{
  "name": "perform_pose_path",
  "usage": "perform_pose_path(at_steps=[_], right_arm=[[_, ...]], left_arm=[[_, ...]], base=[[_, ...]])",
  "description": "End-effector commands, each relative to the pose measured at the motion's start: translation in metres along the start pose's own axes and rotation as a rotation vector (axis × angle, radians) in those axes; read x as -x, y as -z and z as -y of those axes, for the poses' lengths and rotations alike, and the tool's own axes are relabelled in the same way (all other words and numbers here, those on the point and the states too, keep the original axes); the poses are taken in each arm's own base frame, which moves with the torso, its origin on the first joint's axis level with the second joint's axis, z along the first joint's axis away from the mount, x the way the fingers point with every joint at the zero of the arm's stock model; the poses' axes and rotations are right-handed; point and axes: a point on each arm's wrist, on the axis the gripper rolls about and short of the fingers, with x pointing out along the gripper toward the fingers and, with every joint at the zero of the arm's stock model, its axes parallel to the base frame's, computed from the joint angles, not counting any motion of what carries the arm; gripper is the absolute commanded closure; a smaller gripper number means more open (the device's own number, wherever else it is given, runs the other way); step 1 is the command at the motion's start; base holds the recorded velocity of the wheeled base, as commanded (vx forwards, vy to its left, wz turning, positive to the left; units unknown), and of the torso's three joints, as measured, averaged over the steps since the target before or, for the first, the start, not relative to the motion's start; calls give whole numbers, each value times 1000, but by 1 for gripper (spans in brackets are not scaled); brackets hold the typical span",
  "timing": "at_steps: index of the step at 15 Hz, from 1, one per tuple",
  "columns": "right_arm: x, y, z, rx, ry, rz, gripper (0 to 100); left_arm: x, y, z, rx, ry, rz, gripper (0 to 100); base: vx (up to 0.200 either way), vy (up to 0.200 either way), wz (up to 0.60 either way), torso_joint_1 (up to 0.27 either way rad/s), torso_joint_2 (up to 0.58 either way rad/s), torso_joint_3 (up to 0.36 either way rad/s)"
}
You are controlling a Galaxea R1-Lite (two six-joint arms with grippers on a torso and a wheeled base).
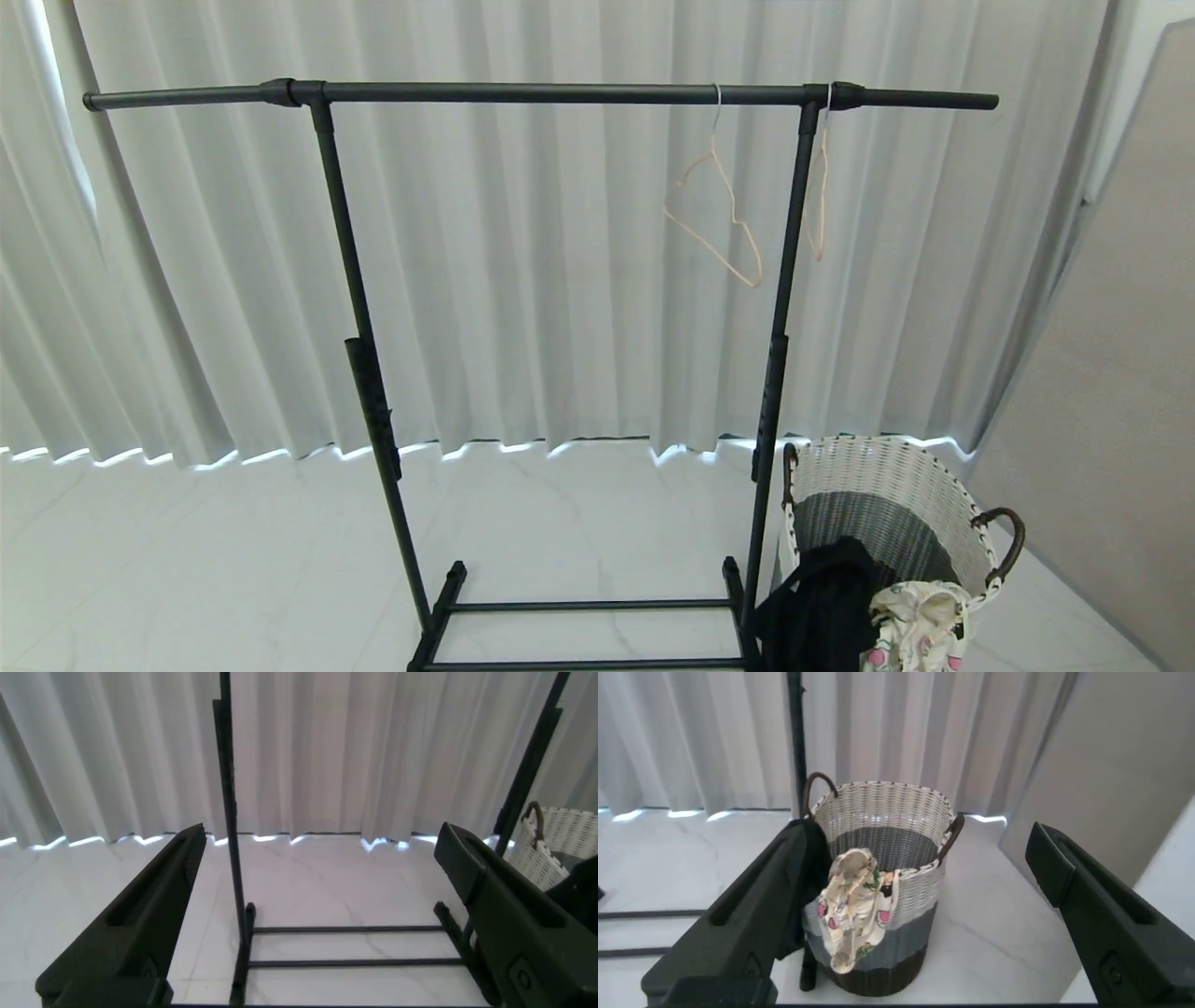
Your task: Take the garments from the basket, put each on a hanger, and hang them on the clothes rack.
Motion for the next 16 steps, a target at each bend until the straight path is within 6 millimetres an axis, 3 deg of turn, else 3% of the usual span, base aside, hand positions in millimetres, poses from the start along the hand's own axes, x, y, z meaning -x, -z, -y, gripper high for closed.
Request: perform_pose_path(at_steps=[1,4,6,13,16], right_arm=[[0,0,0,3,-1,0,0],[0,0,0,-74,7,2,0],[0,0,0,-52,9,0,0],[0,0,0,-60,9,0,0],[0,0,0,-52,7,0,0]], left_arm=[[0,0,0,2,0,-2,0],[0,0,0,-1,-1,-2,0],[0,0,0,-3,-1,-2,0],[0,0,0,3,-1,-1,0],[0,0,0,6,0,-1,0]], base=[[200,-200,0,-2,22,7],[200,-200,0,-1,4,2],[0,-200,0,2,7,2],[0,0,0,0,0,0],[0,200,0,1,2,1]])
